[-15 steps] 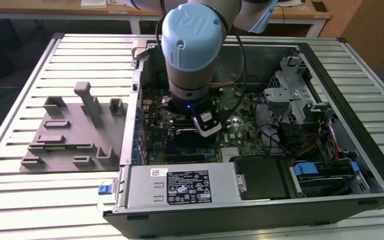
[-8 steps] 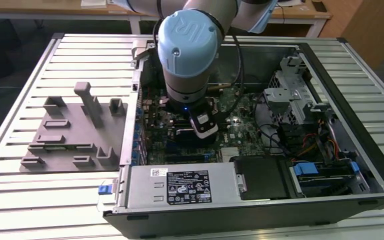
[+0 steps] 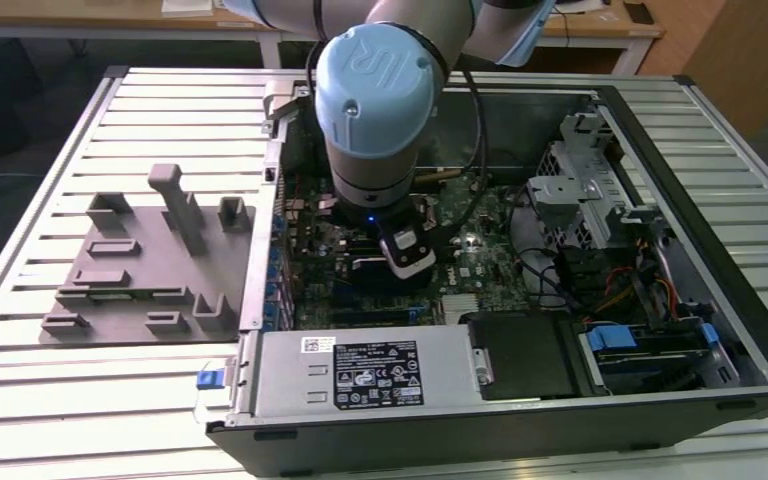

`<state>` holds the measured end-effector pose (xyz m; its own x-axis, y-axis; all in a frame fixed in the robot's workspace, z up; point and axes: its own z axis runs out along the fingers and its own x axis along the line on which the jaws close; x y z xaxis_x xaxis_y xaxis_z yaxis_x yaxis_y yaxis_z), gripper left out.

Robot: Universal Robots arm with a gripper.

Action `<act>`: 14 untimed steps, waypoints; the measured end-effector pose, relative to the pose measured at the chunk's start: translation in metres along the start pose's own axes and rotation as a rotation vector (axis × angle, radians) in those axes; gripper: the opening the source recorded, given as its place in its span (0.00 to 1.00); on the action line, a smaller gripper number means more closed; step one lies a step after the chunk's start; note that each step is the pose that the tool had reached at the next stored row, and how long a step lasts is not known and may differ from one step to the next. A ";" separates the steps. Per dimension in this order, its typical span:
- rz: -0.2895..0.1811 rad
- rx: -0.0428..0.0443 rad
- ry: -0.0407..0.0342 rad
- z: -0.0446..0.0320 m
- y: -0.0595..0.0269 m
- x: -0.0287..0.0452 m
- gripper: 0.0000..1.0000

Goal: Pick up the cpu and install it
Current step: 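Install the second cpu locking lever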

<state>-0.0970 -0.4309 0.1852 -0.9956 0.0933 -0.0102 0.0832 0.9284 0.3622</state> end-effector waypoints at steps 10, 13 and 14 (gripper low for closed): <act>0.000 0.0013 -0.0001 0.0010 -0.0005 0.0012 0.11; 0.000 0.0023 -0.0002 0.0010 -0.0005 0.0012 0.11; 0.000 0.0023 -0.0002 0.0010 -0.0005 0.0012 0.11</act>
<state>-0.0982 -0.4309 0.1840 -0.9956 0.0931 -0.0105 0.0831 0.9292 0.3601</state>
